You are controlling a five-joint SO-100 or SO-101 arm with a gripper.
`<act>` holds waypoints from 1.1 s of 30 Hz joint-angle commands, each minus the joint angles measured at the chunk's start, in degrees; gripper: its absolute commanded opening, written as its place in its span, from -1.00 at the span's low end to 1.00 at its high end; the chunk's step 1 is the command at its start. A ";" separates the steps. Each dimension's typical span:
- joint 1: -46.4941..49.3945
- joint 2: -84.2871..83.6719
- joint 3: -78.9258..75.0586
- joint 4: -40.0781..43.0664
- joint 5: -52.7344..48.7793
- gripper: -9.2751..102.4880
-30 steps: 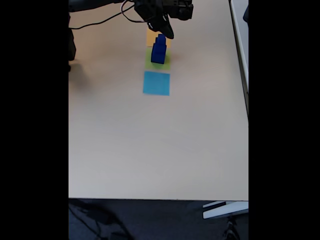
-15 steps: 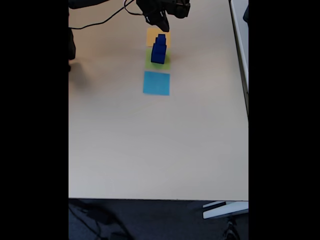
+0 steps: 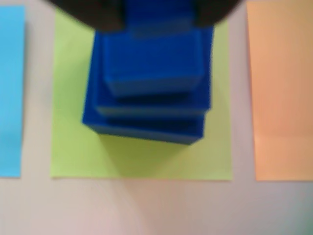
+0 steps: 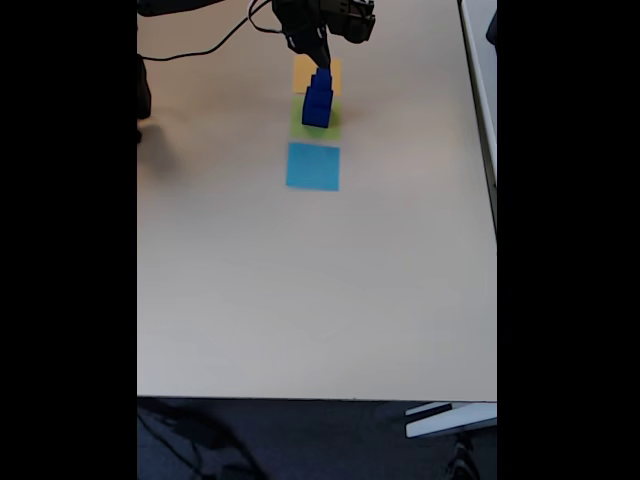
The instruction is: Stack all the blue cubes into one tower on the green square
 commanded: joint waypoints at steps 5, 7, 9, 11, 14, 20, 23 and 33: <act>-0.44 4.22 0.18 -0.79 0.44 -0.83; -0.44 4.31 0.62 -1.05 0.44 -0.83; -0.35 4.31 1.05 -1.41 0.26 -0.83; -0.26 4.31 2.20 -2.64 0.00 -0.83; -0.18 4.48 2.72 -3.08 0.00 -0.83; -0.26 4.57 2.72 -3.08 -0.09 -0.83; -0.09 4.57 2.72 -3.08 -0.26 -0.83; 0.26 4.31 2.55 -3.16 -0.79 -0.83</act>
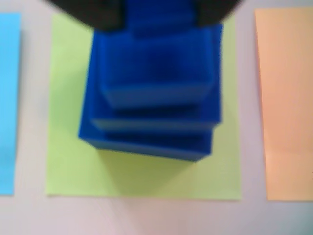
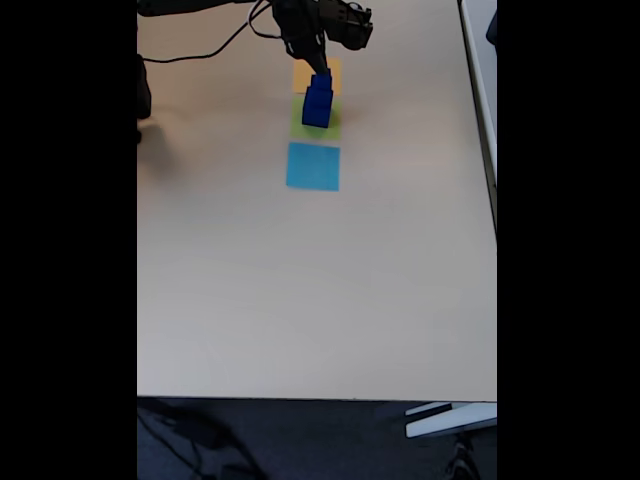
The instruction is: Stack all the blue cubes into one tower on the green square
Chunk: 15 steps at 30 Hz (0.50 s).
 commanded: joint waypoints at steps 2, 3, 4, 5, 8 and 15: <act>0.35 4.22 -0.79 -1.58 -0.97 -0.83; 0.35 4.13 -0.97 -1.58 -0.97 -0.83; 0.44 4.04 -1.05 -1.58 -0.97 -0.83; 0.44 4.04 -1.14 -1.58 -0.97 -0.83; 0.44 3.78 -1.32 -1.58 -0.88 -0.83; 0.62 3.16 -1.76 -1.58 -0.97 -0.83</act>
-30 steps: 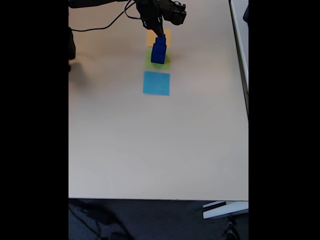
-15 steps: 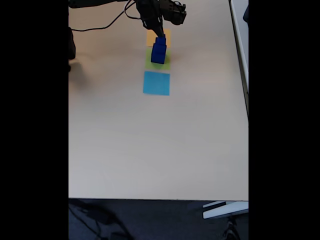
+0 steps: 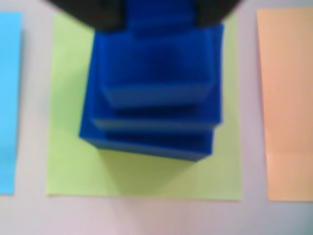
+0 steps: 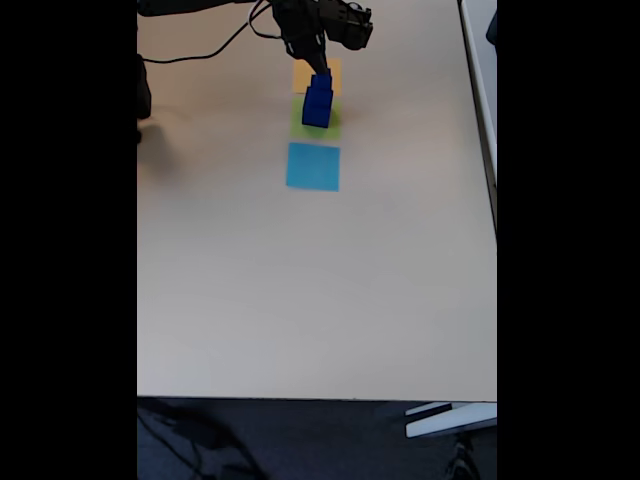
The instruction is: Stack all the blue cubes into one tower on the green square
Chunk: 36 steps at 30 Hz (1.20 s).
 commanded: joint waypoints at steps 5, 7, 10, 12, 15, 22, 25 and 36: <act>0.88 3.08 -1.85 -1.76 -0.62 -0.83; 0.88 2.90 -1.85 -1.93 -0.70 -0.83; 0.88 2.72 -1.85 -2.02 -0.70 -0.83; 0.88 2.55 -1.85 -2.20 -0.70 -0.83; 0.88 2.37 -1.85 -2.37 -0.70 -0.83; 0.88 2.02 -1.67 -2.64 -0.62 -0.83; 0.70 2.11 -0.70 -2.99 -0.35 -0.83; 0.62 2.90 1.67 -4.66 -0.09 -0.83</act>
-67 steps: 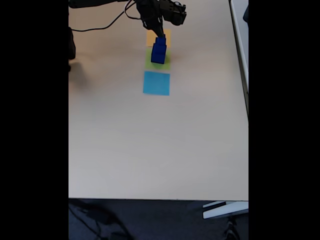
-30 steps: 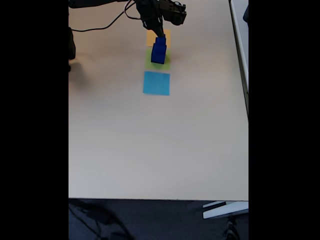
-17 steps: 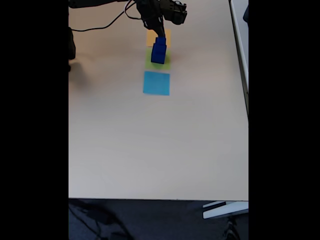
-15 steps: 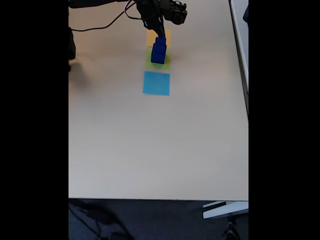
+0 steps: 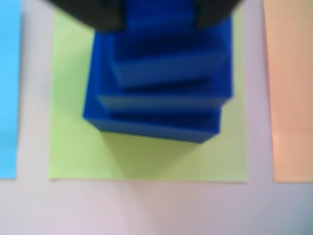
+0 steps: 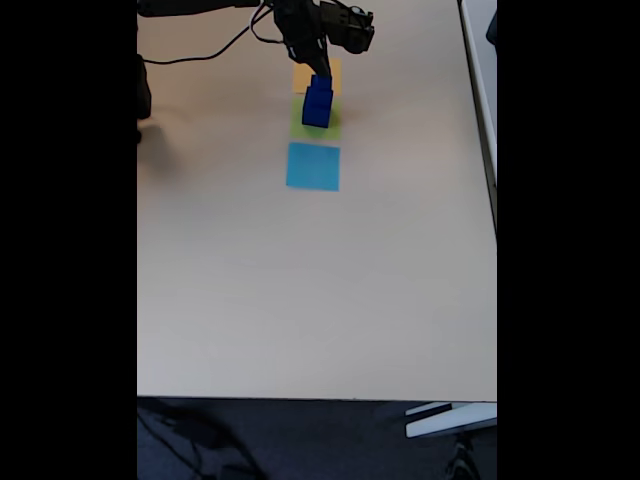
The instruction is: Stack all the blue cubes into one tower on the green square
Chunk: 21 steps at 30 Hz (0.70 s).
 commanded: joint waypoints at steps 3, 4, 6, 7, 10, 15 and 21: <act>0.18 2.90 -0.53 -0.97 -0.18 -0.83; 0.18 2.99 -0.53 -0.97 -0.18 -0.83; 0.09 2.99 -0.70 -0.79 -0.09 -0.83; 0.00 2.99 -0.79 -0.70 -0.09 -0.83; -0.35 2.99 -0.88 -0.62 0.35 -0.83; -0.44 2.99 -0.88 -0.53 0.53 -0.83; -0.44 2.99 -0.88 -0.44 0.44 -0.83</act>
